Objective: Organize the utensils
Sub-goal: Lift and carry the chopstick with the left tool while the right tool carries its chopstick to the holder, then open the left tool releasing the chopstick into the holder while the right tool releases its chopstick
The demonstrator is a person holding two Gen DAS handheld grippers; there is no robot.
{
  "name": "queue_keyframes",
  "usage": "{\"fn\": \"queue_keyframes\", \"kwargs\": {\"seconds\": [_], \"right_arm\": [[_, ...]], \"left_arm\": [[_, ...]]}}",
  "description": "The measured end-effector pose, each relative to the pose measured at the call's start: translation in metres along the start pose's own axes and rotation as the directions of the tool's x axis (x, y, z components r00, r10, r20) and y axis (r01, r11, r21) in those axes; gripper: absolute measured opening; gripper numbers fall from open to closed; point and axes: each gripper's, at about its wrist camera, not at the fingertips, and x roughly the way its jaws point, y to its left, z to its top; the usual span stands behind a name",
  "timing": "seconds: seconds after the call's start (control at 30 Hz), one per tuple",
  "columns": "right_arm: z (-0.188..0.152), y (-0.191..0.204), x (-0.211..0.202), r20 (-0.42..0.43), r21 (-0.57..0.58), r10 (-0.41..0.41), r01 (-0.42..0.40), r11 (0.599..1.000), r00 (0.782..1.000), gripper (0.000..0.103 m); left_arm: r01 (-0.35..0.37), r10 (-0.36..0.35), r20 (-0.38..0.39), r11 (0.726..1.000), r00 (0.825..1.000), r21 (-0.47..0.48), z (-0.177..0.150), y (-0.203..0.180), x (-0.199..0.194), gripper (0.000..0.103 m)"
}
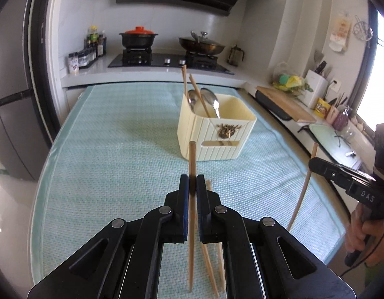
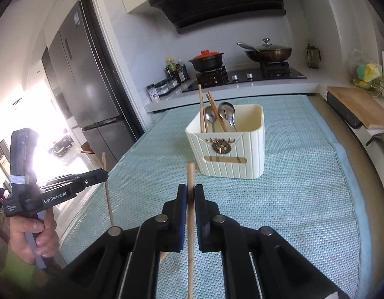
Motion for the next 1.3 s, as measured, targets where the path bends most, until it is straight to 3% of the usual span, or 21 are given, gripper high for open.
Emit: {"fn": "queue_keyframes", "kwargs": {"seconds": [0.27,0.63,1.03,1.17,1.3], "right_arm": [[0.009,0.026,-0.042,0.112,-0.083,-0.012,0.021,0.996,0.994,0.006],[0.041,0.032,-0.048,0.187,-0.147,-0.037,0.065,0.987,0.982,0.006],[0.139,0.025,-0.049,0.308,-0.193,-0.055,0.119,0.974,0.950,0.006],[0.170,0.020,-0.034,0.347,-0.201,-0.079,0.157,0.967,0.934,0.006],[0.188,0.012,-0.003,0.352,-0.217,-0.114,0.199,0.956,0.929,0.006]], "left_arm": [[0.030,-0.031,0.083,0.999,0.996,0.018,0.012,-0.014,-0.029,0.004],[0.092,-0.092,0.126,0.996,0.988,0.007,0.039,-0.017,-0.036,0.004],[0.087,-0.092,0.239,0.996,0.967,0.031,0.138,-0.026,-0.033,0.004],[0.033,-0.041,0.265,0.999,0.963,0.036,0.170,-0.028,-0.010,0.004],[0.017,-0.020,0.219,1.000,0.975,0.014,0.188,-0.023,0.032,0.004]]}}
